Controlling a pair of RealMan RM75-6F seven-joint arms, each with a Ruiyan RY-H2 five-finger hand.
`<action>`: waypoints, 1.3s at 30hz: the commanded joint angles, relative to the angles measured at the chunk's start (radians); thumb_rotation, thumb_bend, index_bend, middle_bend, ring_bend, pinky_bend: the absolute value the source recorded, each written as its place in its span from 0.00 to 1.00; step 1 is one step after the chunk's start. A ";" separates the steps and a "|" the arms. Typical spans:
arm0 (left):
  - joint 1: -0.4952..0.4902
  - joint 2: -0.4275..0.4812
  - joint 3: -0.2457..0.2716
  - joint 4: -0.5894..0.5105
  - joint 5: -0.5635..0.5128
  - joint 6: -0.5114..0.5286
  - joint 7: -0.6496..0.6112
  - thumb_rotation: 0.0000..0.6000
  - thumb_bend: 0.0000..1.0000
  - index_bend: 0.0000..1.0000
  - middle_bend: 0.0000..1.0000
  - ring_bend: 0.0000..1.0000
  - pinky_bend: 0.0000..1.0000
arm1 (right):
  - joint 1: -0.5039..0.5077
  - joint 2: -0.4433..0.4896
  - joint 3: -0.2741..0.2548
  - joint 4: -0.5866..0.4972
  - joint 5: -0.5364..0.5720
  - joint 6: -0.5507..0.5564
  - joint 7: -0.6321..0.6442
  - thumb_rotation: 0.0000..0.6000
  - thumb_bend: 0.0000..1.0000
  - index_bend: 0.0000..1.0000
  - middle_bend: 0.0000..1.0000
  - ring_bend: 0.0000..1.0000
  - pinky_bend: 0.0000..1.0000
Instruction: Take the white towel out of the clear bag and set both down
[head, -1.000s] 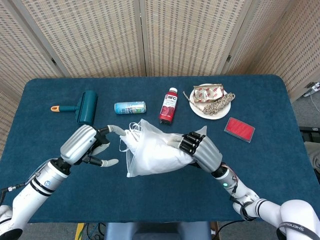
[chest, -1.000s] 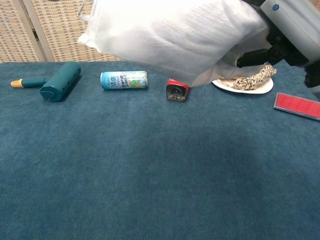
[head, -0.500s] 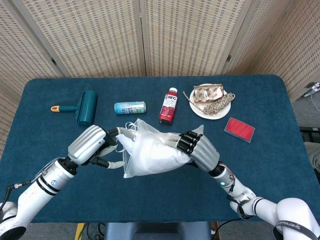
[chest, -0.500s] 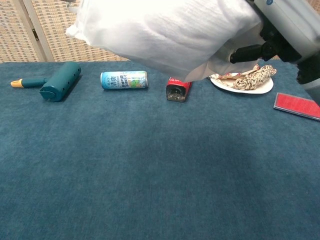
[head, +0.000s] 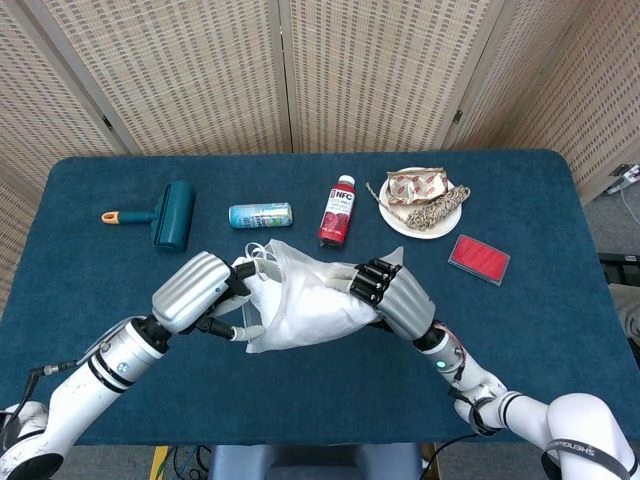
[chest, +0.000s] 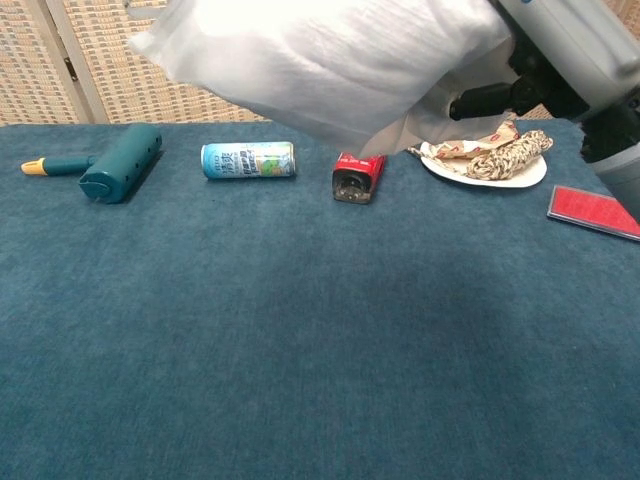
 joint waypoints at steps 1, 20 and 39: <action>-0.009 -0.008 -0.001 0.001 -0.014 -0.006 0.015 1.00 0.03 0.32 0.97 0.87 0.98 | 0.001 -0.002 0.000 0.001 0.001 0.003 0.002 1.00 0.68 0.48 0.54 0.49 0.63; -0.040 -0.053 0.026 0.032 -0.137 -0.040 0.124 1.00 0.03 0.29 0.97 0.87 0.98 | -0.002 -0.002 -0.011 0.003 0.011 0.009 0.000 1.00 0.68 0.48 0.54 0.49 0.63; -0.077 -0.059 0.007 0.036 -0.111 -0.092 0.055 1.00 0.01 0.36 0.99 0.88 0.98 | 0.009 -0.018 -0.005 0.004 0.015 0.017 0.003 1.00 0.68 0.48 0.54 0.49 0.63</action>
